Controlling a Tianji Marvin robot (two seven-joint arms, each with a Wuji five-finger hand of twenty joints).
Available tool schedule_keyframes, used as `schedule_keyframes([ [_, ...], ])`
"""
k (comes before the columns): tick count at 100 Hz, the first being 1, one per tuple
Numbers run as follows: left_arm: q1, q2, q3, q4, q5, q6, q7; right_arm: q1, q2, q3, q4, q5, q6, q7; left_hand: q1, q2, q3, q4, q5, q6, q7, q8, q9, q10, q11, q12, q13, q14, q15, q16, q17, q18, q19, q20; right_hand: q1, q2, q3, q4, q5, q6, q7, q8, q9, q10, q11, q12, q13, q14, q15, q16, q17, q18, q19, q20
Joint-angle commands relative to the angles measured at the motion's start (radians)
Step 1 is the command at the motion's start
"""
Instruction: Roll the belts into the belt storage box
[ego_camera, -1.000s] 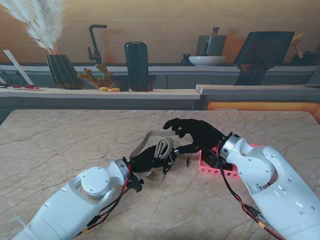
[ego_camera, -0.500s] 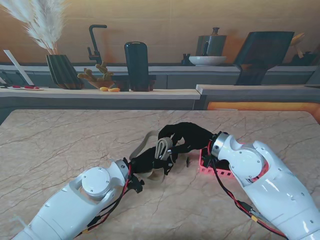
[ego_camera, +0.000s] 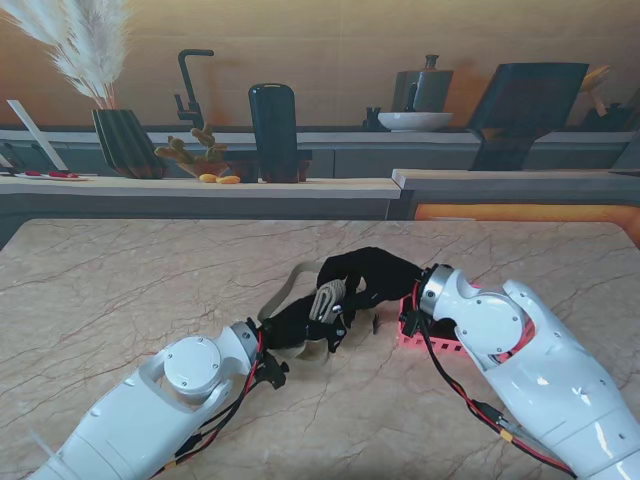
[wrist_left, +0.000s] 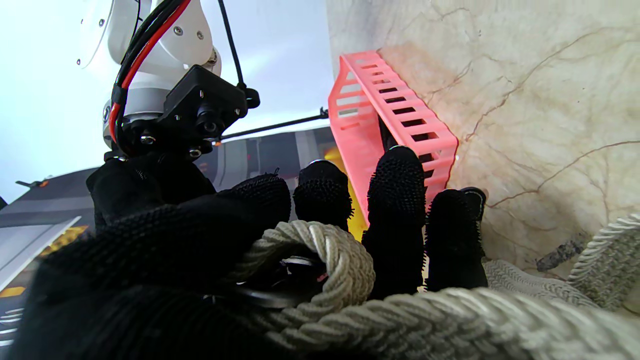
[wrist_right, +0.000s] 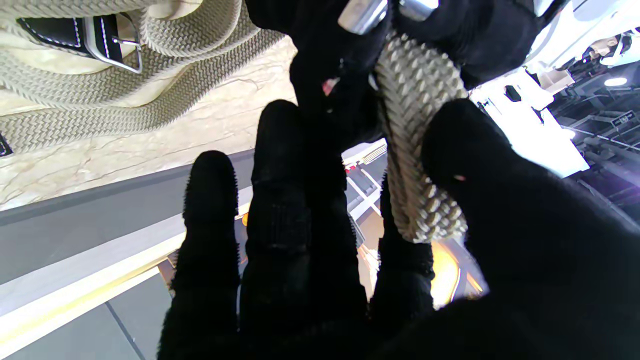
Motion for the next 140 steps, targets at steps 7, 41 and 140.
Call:
schedule_keyframes([
  [7, 0.002, -0.006, -0.006, -0.009, -0.004, -0.001, 0.004, 0.006, 0.004, -0.024, 0.004, -0.006, -0.011, 0.034, -0.026, -0.013, 0.065, 0.037, -0.026, -0.036, 0.007, 0.021, 0.008, -0.001, -0.016, 0.026, 0.0, 0.004, -0.002, -0.003, -0.006, 0.006, -0.003, -0.01, 0.022, -0.037, 0.042, -0.001, 0.054, -0.053, 0.007, 0.036, 0.008, -0.036, 0.025, 0.008, 0.01, -0.034, -0.027, 0.005, 0.008, -0.035, 0.035, -0.021],
  [41, 0.002, -0.005, -0.011, -0.009, -0.002, 0.004, 0.002, 0.037, 0.013, -0.061, 0.02, 0.016, -0.014, 0.079, -0.024, -0.01, 0.065, 0.036, -0.021, -0.039, 0.013, 0.028, 0.01, 0.002, -0.013, 0.026, 0.002, 0.005, -0.001, -0.002, -0.006, 0.006, -0.002, -0.009, 0.046, -0.021, 0.027, -0.018, 0.112, -0.136, 0.106, 0.001, 0.095, -0.064, 0.035, 0.034, 0.027, -0.037, 0.001, 0.022, 0.004, -0.012, 0.04, -0.008],
  [140, 0.114, -0.001, -0.204, -0.078, 0.433, -0.089, 0.346, -0.142, -0.062, 0.147, -0.256, -0.139, 0.11, -0.281, -0.153, 0.087, -0.604, 0.012, -0.16, -0.011, -0.602, -0.519, -0.505, 0.0, -0.61, -0.749, -0.394, -0.129, -0.693, -0.347, -0.142, -0.077, -0.467, -0.087, 0.056, -0.054, 0.127, -0.037, 0.333, -0.105, 0.205, -0.087, 0.289, -0.049, 0.059, 0.038, 0.017, 0.014, 0.084, 0.037, -0.038, 0.063, 0.058, 0.013],
])
